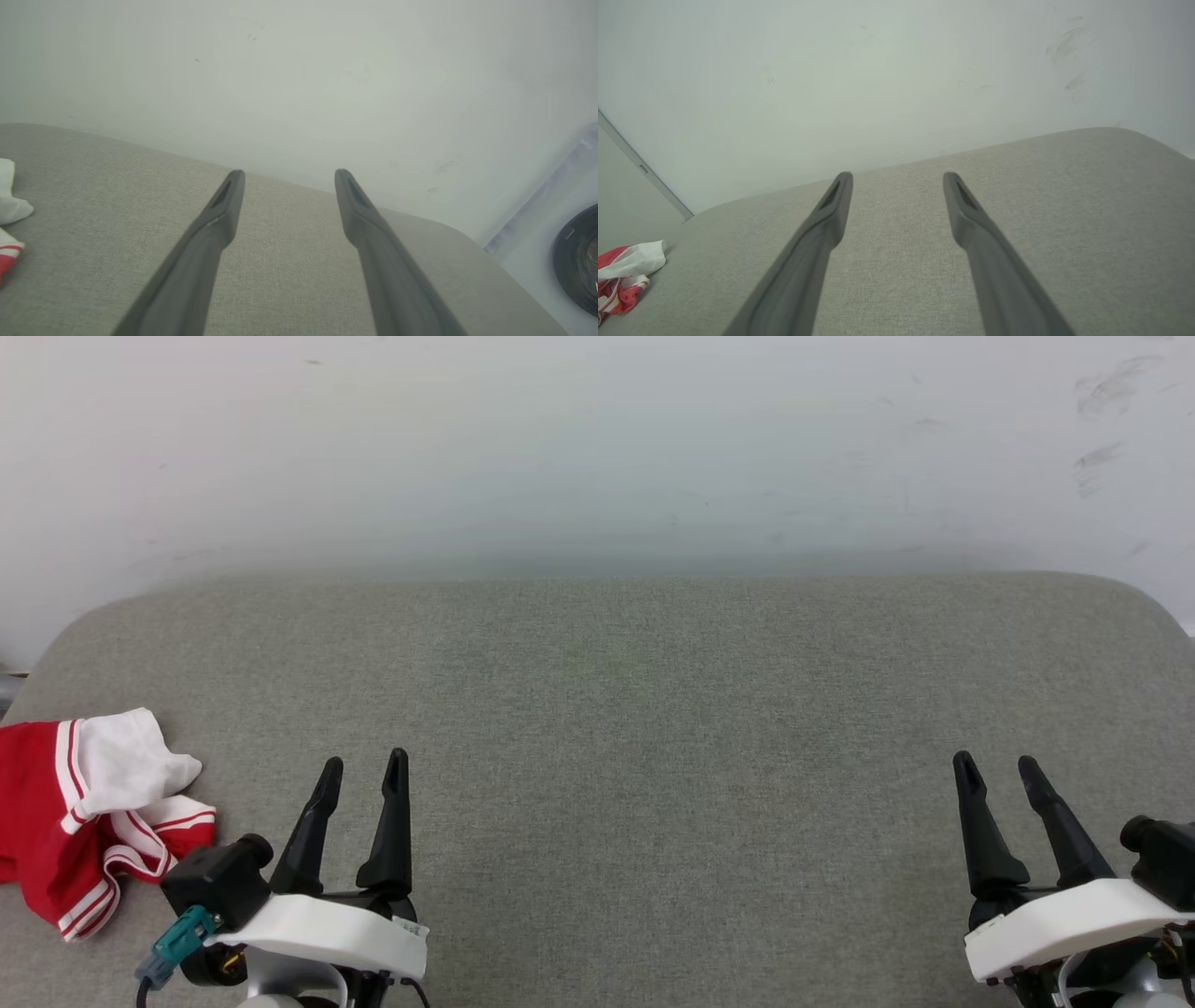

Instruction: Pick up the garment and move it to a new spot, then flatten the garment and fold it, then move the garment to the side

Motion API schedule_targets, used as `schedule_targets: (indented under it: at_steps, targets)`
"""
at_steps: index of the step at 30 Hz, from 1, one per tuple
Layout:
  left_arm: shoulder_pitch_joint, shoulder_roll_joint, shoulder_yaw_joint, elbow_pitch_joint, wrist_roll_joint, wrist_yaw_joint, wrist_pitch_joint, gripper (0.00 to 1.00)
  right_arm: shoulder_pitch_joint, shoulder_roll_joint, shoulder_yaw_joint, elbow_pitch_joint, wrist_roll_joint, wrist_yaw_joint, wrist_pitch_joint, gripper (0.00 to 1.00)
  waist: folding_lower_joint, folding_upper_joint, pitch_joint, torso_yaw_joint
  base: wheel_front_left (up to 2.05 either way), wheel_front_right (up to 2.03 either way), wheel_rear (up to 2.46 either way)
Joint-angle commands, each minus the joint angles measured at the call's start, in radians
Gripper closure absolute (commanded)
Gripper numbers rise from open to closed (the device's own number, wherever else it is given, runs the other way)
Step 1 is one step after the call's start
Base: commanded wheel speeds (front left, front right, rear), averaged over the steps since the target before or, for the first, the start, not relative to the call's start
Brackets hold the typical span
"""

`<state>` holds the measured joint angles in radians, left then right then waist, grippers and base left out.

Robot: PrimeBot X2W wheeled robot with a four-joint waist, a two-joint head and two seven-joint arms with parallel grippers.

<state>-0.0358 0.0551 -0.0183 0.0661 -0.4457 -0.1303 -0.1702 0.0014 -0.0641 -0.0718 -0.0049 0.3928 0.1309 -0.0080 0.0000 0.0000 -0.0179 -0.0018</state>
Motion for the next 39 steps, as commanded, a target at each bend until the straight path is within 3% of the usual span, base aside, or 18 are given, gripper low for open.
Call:
schedule_targets:
  at_steps: [1,24,39]
  targets:
    - [0.0,0.003,0.004,-0.007,0.025,0.001,-0.008,0.0,0.003,0.001,-0.002,-0.016,-0.026,0.0,0.001,0.0,0.0,0.0,0.0,0.0,0.0,0.0,0.0]
    - [0.006,0.0,-0.004,0.02,0.218,0.0,-0.058,0.0,0.019,0.013,-0.012,-0.055,-0.229,0.0,-0.005,0.0,0.0,0.0,0.004,0.002,0.0,0.0,0.0]
    - [0.01,-0.003,-0.008,0.03,0.298,0.0,-0.084,0.0,0.034,0.015,-0.026,-0.075,-0.276,0.0,-0.017,0.0,0.0,0.0,0.004,0.009,0.0,0.0,0.0]
